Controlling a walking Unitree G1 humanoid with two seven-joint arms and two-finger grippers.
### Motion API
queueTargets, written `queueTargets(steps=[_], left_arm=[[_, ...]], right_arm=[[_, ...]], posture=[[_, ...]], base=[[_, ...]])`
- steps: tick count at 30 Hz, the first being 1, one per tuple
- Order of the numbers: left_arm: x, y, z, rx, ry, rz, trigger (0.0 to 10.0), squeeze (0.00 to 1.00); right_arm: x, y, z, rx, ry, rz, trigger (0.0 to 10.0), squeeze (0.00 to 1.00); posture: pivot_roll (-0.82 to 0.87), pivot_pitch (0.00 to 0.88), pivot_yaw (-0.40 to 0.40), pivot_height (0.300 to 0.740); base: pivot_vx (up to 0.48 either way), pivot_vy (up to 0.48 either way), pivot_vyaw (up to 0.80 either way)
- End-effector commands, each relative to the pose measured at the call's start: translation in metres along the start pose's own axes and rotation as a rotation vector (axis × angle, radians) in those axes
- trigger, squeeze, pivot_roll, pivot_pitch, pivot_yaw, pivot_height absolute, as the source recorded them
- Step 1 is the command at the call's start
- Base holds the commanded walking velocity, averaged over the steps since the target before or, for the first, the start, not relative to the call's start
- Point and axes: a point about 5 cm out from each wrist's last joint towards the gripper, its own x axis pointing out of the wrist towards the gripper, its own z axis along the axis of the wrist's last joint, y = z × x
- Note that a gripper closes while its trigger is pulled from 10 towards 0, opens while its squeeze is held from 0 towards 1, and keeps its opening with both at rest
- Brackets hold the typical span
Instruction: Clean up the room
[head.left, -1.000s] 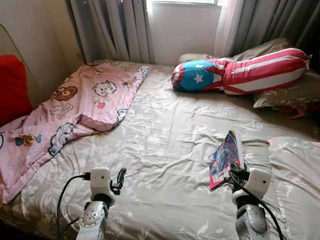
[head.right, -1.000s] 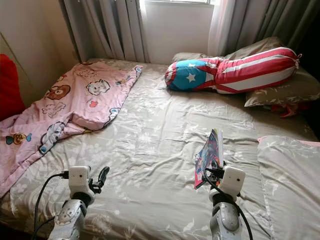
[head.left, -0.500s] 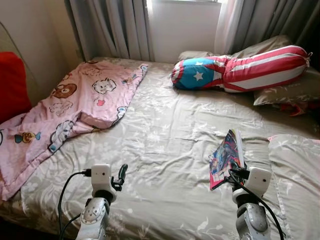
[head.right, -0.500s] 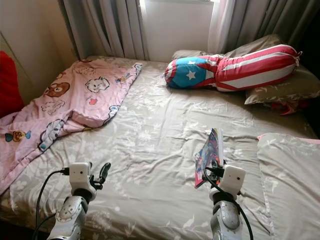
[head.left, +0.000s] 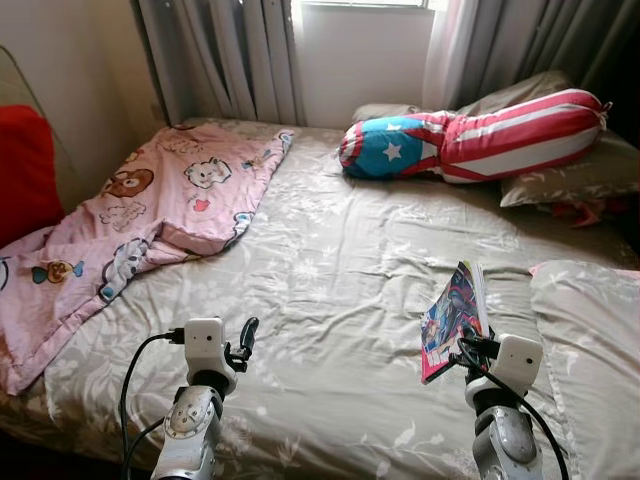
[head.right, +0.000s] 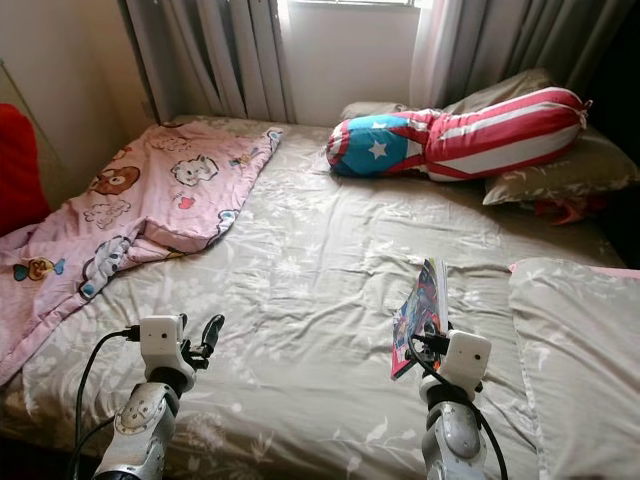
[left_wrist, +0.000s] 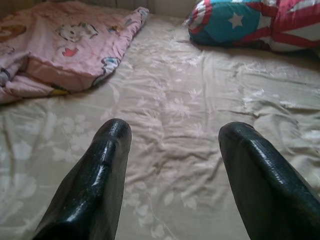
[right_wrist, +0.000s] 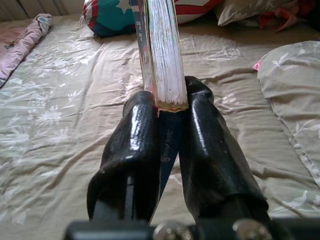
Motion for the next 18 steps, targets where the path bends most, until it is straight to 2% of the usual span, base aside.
queueTargets(steps=[1,18], left_arm=[[0.0,0.0002,0.0003,-0.011,0.009,-0.001,10.0,0.0],[0.002,-0.0013,0.0046,-0.019,0.01,-0.008,10.0,0.0]], right_arm=[[0.0041,0.0025,0.0128,0.011,-0.068,0.008,10.0,0.0],[0.0035,0.003,0.0107,0.011,-0.052,0.005,10.0,0.0]], posture=[[-0.1,0.0,-0.009,0.638],[-0.09,0.0,-0.006,0.638]], base=[[0.0,0.0,0.0],[0.0,0.0,0.0]])
